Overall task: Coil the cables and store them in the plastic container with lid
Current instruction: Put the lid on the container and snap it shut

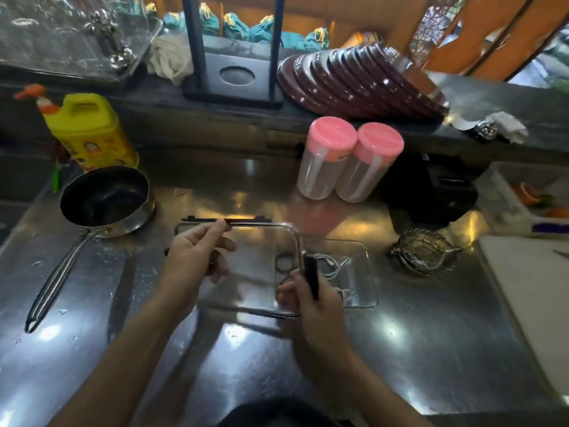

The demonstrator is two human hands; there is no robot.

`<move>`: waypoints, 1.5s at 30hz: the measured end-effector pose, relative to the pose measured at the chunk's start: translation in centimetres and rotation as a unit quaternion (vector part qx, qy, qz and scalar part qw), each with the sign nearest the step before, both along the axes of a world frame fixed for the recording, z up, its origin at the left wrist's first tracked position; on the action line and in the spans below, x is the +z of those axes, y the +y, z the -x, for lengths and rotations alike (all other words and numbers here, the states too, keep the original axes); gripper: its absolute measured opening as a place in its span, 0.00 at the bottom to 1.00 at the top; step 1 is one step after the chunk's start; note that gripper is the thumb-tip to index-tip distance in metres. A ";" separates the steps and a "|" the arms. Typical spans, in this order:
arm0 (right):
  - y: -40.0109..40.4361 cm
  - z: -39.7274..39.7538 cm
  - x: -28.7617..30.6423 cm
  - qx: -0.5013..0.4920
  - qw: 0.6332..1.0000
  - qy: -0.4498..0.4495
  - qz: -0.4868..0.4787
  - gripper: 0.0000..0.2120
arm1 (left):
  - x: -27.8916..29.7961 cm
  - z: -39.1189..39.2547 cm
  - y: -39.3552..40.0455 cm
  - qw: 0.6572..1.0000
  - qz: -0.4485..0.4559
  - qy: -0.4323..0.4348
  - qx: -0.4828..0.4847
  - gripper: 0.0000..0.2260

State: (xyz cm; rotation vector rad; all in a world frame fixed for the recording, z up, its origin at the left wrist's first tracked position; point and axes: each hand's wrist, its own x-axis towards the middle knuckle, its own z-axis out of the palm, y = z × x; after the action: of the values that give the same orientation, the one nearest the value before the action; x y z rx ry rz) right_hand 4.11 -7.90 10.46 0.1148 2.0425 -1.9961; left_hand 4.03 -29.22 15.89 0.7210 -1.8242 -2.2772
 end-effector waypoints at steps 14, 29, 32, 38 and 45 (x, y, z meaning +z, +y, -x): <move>12.1 7.7 4.3 -0.105 0.992 0.021 0.059 0.12 | -2.1 3.1 5.1 0.996 0.039 -0.065 -0.055 0.19; 17.6 10.8 -4.2 -0.103 0.966 -0.042 -0.233 0.20 | -10.1 5.4 9.8 0.966 0.217 -0.131 -0.048 0.11; 18.0 11.3 -5.3 -0.082 0.957 -0.022 -0.276 0.20 | -10.7 5.4 9.9 0.958 0.238 -0.150 -0.049 0.12; 17.9 12.4 -7.2 -0.033 0.944 0.012 -0.329 0.13 | -11.8 5.4 10.4 0.935 0.313 -0.163 -0.025 0.17; 17.3 13.3 -7.8 -0.007 0.935 0.008 -0.356 0.13 | -11.9 5.2 10.5 0.953 0.244 -0.178 0.007 0.15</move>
State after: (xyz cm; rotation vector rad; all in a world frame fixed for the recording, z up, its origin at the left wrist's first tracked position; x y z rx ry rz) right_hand -9.22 9.43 2.63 0.2544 2.6727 -1.1649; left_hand -1.14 -18.75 3.98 1.0856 -2.3937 -1.6431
